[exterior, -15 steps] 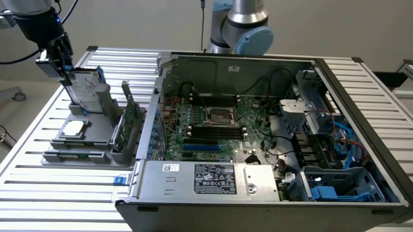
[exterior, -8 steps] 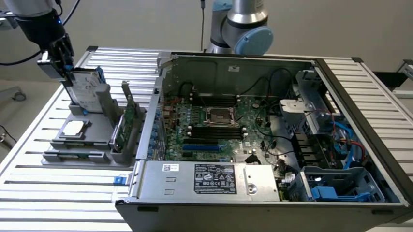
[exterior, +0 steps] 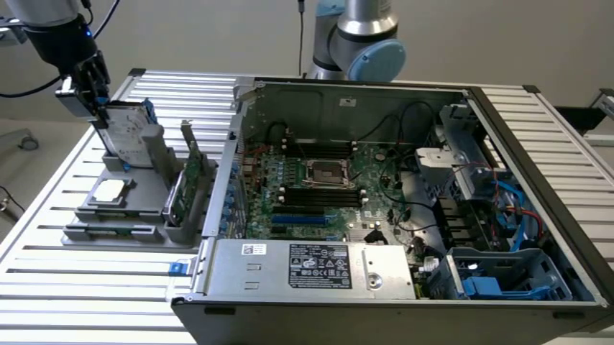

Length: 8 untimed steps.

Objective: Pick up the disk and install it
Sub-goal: 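Pick up the disk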

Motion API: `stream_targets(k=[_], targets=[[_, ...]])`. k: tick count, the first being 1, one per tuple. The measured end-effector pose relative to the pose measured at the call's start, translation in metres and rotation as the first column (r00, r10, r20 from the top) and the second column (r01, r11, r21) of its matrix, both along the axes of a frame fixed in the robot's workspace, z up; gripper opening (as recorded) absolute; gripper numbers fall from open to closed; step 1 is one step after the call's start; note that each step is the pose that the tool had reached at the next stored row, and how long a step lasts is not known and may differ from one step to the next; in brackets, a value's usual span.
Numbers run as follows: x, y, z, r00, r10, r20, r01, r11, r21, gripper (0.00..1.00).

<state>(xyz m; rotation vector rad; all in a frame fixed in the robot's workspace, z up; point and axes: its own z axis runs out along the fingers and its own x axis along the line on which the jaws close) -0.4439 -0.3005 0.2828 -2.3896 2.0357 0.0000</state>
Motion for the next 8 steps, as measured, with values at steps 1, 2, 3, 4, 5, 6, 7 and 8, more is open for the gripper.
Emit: stream_targets(k=[1,2,3,4,5,6,7,8], targets=[[-0.0001,0.0002,-0.0001,1.0000,-0.002,-0.0001,0.002,1.0000,0.0000,0.54],[-0.0002,0.0003,-0.0004,1.0000,-0.004,0.0000,0.004,1.0000,0.0000,0.54],[-0.0002,0.0004,-0.0006,1.0000,-0.008,0.0001,0.008,1.0000,0.0001,0.54],[-0.0003,0.0005,-0.0007,0.9999,-0.013,0.0000,0.013,0.9999,0.0000,0.54],[-0.0003,0.0005,-0.0009,0.9998,-0.018,0.0000,0.018,0.9998,0.0001,0.54],[-0.0003,0.0005,-0.0011,0.9997,-0.024,0.0000,0.024,0.9997,0.0001,0.54],[-0.0003,0.0005,-0.0012,0.9996,-0.029,0.0000,0.029,0.9996,0.0001,0.54],[-0.0003,0.0005,-0.0012,0.9994,-0.035,-0.0001,0.035,0.9994,0.0001,0.54]])
